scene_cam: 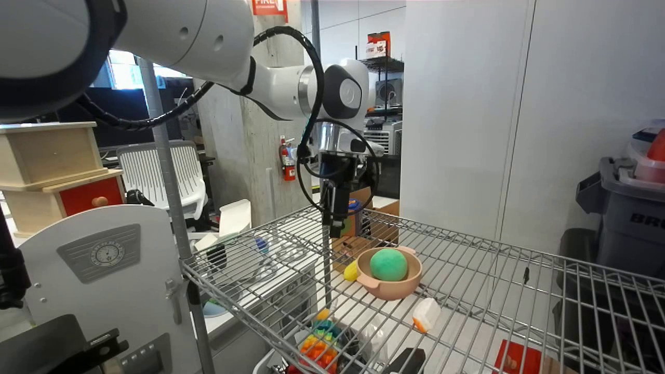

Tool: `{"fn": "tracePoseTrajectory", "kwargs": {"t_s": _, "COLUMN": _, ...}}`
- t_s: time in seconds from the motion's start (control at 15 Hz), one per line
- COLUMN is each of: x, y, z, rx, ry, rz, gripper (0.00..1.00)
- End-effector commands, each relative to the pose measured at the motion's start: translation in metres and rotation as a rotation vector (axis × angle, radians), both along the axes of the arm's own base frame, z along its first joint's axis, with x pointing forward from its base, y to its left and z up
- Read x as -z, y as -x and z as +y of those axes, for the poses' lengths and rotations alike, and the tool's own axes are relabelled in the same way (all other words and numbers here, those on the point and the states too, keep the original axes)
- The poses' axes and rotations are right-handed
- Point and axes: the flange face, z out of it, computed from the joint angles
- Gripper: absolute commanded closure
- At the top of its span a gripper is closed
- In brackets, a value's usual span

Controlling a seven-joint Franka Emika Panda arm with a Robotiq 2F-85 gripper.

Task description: Remove the plush toy in the bowl and put the other toys in the bowl

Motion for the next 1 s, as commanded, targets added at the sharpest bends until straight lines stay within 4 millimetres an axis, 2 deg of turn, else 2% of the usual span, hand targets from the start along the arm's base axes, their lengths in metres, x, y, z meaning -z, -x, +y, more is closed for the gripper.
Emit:
{"fn": "tracePoseTrajectory", "kwargs": {"t_s": 0.0, "x": -0.007, "y": -0.02, "z": 0.004, "rx": -0.033, "ry": -0.005, "rz": -0.18, "gripper": 0.0}}
{"fn": "tracePoseTrajectory", "kwargs": {"t_s": 0.07, "x": -0.002, "y": -0.022, "z": 0.001, "rx": -0.022, "ry": -0.008, "rz": -0.195, "gripper": 0.0}}
{"fn": "tracePoseTrajectory", "kwargs": {"t_s": 0.27, "x": 0.032, "y": -0.02, "z": -0.02, "rx": 0.002, "ry": 0.013, "rz": -0.198, "gripper": 0.0}}
{"fn": "tracePoseTrajectory", "kwargs": {"t_s": 0.47, "x": 0.054, "y": -0.018, "z": -0.036, "rx": 0.018, "ry": 0.024, "rz": -0.199, "gripper": 0.0}}
{"fn": "tracePoseTrajectory", "kwargs": {"t_s": 0.67, "x": 0.059, "y": -0.02, "z": -0.048, "rx": 0.029, "ry": 0.027, "rz": -0.215, "gripper": 0.0}}
{"fn": "tracePoseTrajectory", "kwargs": {"t_s": 0.93, "x": 0.057, "y": -0.022, "z": -0.048, "rx": 0.031, "ry": 0.025, "rz": -0.233, "gripper": 0.0}}
